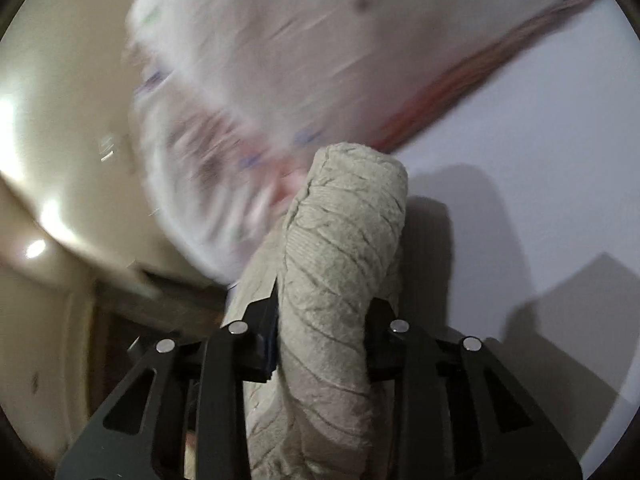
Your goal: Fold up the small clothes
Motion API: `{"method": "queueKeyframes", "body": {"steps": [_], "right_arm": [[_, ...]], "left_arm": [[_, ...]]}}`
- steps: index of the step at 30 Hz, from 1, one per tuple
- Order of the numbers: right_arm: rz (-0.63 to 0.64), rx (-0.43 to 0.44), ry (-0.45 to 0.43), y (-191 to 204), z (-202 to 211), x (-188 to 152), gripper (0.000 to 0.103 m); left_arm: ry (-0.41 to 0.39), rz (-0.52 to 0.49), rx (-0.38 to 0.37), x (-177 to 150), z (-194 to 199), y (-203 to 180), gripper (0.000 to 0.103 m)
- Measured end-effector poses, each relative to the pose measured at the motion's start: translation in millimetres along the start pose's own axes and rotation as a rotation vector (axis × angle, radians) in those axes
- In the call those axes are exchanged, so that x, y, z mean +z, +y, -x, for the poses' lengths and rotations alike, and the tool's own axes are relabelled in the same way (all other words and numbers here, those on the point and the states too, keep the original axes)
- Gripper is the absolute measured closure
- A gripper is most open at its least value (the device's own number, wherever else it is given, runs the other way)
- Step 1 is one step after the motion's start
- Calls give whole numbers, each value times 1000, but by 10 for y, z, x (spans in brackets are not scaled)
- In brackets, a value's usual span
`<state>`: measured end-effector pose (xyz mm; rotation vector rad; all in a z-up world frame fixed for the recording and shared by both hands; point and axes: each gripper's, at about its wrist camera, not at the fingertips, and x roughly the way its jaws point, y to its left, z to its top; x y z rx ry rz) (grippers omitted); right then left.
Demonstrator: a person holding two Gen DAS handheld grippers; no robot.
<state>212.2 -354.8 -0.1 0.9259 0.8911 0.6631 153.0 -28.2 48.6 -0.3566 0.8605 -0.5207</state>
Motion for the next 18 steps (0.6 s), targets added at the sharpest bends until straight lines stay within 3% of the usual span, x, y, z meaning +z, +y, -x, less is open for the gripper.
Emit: {"method": "queueKeyframes", "body": {"steps": [2,4,5,7,9,11,12,14,16,18], "right_arm": [[99,-132,11,164,-208,-35,69],[189,-342,-59,260,-171,-44,64],[197,-393,-105,269,-88,-52,62],[158,-438,-224,294,244,-103,50],[182,-403,-287,434,485,-245,41],[272,-315,-309,640,654,-522,21],[319,-261,-313,758,683,-661,19],[412,-141,-284,1002,646,-974,18],[437,-59,-195,1132,434,-1136,18],[417,-52,-97,1189,103,-1191,18]], "left_arm": [[-39,-23,91,7,181,149,62],[-27,8,179,-2,234,359,57],[-31,42,199,-33,282,457,57],[-80,58,213,-116,452,517,47],[-136,9,267,-244,656,461,39],[-158,-37,323,-395,808,379,25],[-157,-58,359,-493,868,343,17],[-152,-90,410,-612,891,293,14],[-142,-98,415,-711,870,240,13],[-120,-78,378,-791,818,233,13]]}}
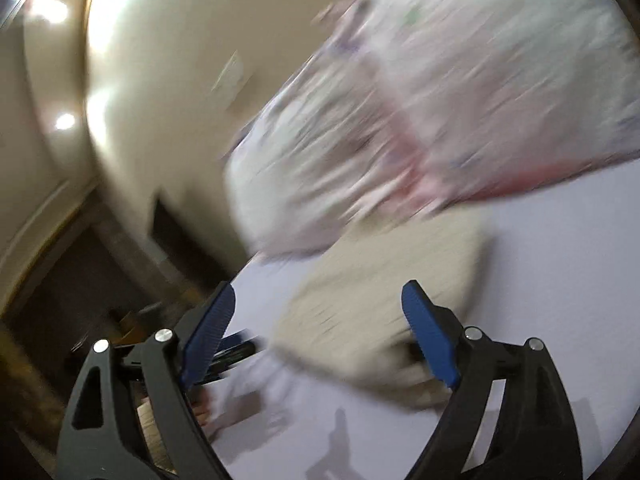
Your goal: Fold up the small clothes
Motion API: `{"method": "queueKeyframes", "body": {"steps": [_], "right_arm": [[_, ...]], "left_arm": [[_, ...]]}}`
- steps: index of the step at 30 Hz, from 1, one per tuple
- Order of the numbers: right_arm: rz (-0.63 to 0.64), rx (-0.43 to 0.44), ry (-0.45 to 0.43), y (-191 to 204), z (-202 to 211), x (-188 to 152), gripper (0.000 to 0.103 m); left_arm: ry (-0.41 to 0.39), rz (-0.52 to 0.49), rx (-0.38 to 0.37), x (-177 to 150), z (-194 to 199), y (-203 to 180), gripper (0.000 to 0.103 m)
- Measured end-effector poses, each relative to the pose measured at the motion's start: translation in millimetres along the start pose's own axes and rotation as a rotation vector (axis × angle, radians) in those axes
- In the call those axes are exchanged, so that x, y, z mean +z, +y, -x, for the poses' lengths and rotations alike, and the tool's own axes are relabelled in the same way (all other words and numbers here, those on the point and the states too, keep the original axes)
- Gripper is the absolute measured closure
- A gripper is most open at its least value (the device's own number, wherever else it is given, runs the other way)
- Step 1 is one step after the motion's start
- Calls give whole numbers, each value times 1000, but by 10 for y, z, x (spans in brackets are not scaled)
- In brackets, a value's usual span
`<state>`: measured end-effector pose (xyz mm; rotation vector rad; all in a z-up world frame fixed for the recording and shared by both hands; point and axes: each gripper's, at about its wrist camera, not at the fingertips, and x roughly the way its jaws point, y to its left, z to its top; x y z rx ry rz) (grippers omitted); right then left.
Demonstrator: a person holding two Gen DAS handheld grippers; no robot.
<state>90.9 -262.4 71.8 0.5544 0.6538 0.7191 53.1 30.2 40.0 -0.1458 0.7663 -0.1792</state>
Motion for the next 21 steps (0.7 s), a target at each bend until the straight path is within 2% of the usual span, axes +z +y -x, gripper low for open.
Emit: {"method": "queueKeyframes", "body": {"steps": [2,4,5,7,9,10,11,12,13,15,17,21], "right_arm": [[-19,-147,74,-80,-232,-15,18],[-64,-345,163,-271,-423,-47,21],[-86,-384,159,-334,-387,-67,23],[-89,-344,109,-262,-144,-99,23],[-51,-351,69,-114,-19,-119,7],[-8,-398,28,-7,115,-172,2],[19,-450,19,69,170,-214,2],[31,-495,28,91,199,-244,2],[45,-581,62,125,191,-323,2],[60,-673,133,133,45,-444,2],[86,-731,198,162,-148,-563,2],[105,-824,258,120,-454,-723,2]], "left_arm": [[22,16,-7,-68,-23,-19,13],[44,15,3,-117,-35,-40,11],[54,7,17,-140,-34,-49,10],[70,-16,57,-186,-19,-86,4],[67,-47,85,-222,5,-135,2],[65,-58,90,-232,11,-157,1],[69,-69,94,-245,10,-189,1],[76,-78,97,-255,-4,-222,1],[81,-84,99,-261,-22,-244,1],[102,-99,108,-277,-98,-298,1],[132,-108,124,-286,-180,-333,1],[167,-148,168,-301,-294,-426,1]]}}
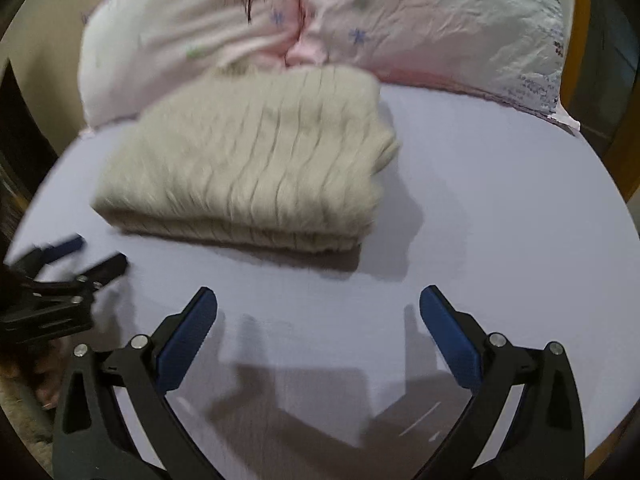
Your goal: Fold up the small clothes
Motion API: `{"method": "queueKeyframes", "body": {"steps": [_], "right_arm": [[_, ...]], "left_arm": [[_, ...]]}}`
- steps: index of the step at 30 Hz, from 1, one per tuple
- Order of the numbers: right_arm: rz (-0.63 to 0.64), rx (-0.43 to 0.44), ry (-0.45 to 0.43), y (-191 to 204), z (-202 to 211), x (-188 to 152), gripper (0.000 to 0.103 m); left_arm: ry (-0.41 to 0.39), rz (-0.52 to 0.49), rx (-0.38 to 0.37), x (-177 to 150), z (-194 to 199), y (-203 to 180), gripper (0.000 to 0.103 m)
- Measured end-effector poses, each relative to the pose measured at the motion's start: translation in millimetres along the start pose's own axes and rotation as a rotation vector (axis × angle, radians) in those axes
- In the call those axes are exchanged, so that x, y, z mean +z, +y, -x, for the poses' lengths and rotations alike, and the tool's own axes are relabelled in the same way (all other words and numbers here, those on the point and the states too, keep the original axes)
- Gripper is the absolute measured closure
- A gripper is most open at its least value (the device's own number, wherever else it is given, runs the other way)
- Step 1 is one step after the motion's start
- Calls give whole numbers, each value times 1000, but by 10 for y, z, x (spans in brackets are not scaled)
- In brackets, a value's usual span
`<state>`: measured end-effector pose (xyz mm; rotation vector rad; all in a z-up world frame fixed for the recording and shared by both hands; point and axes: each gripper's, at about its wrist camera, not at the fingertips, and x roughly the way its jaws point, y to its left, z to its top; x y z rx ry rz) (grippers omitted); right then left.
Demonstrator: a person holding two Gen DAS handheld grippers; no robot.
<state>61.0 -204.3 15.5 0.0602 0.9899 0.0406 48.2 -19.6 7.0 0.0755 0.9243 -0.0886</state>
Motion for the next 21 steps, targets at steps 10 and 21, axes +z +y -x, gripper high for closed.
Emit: {"method": "queueKeyframes", "body": {"steps": [10,21], "right_arm": [[-6,-78,-25,147,-124,-90,2],[-6,-78,-25,157,-121,-96,2]], "left_arm": [[0,-3,0,40,-42,-7,1],[-1,-4,-1,48,-36,-6,1]]}}
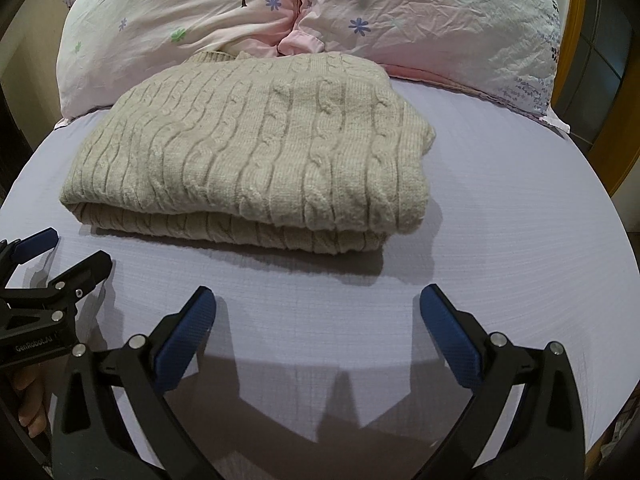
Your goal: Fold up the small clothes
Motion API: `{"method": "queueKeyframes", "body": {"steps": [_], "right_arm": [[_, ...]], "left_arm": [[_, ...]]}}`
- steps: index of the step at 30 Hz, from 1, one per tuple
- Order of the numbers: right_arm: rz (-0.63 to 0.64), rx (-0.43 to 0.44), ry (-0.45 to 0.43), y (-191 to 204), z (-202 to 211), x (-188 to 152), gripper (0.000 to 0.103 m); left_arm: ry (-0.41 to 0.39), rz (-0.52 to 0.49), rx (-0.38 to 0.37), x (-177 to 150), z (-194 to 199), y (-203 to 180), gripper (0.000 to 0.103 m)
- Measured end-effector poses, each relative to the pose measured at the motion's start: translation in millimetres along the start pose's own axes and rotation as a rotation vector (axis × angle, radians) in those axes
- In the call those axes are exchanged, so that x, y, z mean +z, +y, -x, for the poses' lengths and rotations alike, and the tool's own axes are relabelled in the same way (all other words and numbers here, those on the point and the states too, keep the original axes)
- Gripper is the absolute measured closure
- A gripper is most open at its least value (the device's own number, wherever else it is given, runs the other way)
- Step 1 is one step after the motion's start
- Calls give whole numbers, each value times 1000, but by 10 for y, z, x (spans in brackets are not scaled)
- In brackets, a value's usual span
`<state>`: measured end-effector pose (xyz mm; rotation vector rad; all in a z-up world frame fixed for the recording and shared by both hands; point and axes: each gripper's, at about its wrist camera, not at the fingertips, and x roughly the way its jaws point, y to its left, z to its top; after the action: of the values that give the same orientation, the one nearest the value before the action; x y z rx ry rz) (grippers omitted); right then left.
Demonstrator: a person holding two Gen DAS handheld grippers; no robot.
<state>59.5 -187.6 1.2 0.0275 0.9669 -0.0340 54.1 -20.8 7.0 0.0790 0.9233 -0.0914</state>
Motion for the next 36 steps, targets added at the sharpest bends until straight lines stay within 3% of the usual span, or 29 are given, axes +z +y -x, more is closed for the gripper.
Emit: {"method": "queueKeyframes", "body": {"steps": [36], "right_arm": [[-1,0,-1,2,-6,0,2]], "left_arm": [[0,1,0,5,-1,-2,1]]}}
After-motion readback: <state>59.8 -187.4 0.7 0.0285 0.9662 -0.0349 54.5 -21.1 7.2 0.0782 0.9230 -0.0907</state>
